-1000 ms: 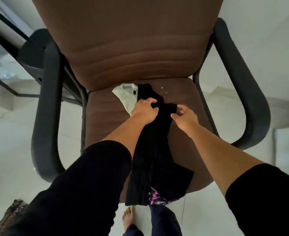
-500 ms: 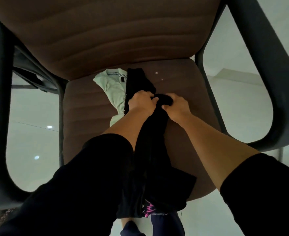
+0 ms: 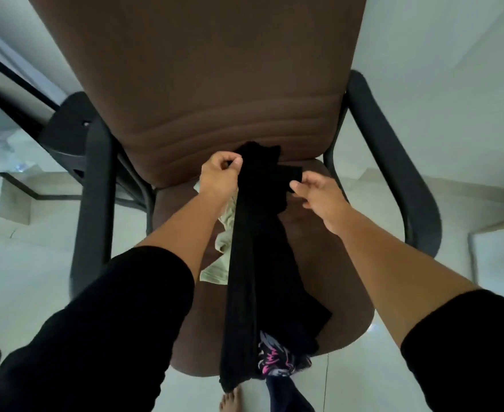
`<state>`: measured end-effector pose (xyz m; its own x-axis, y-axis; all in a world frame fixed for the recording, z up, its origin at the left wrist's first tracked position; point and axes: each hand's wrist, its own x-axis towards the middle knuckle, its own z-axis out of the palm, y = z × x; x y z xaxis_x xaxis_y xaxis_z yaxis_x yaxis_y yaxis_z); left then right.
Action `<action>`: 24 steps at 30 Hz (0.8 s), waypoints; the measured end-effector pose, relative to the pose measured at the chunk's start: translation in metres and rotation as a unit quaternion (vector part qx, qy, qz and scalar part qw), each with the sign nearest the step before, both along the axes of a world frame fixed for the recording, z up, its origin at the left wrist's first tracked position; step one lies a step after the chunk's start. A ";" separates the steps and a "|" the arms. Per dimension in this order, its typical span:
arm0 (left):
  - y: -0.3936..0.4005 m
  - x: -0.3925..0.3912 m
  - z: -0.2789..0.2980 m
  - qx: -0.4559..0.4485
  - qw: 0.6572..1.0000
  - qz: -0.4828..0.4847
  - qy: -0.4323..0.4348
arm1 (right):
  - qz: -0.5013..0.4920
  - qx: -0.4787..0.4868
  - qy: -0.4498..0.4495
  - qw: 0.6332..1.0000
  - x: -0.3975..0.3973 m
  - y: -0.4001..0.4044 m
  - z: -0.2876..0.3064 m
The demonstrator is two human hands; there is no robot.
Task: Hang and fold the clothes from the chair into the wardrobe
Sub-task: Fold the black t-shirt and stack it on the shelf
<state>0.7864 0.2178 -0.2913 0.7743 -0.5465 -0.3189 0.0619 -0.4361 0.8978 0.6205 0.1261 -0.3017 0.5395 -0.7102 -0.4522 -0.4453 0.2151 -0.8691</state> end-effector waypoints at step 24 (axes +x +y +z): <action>0.164 -0.046 0.425 -0.217 0.915 -0.321 -0.114 | 0.050 -0.305 -0.175 0.935 -0.045 0.153 0.376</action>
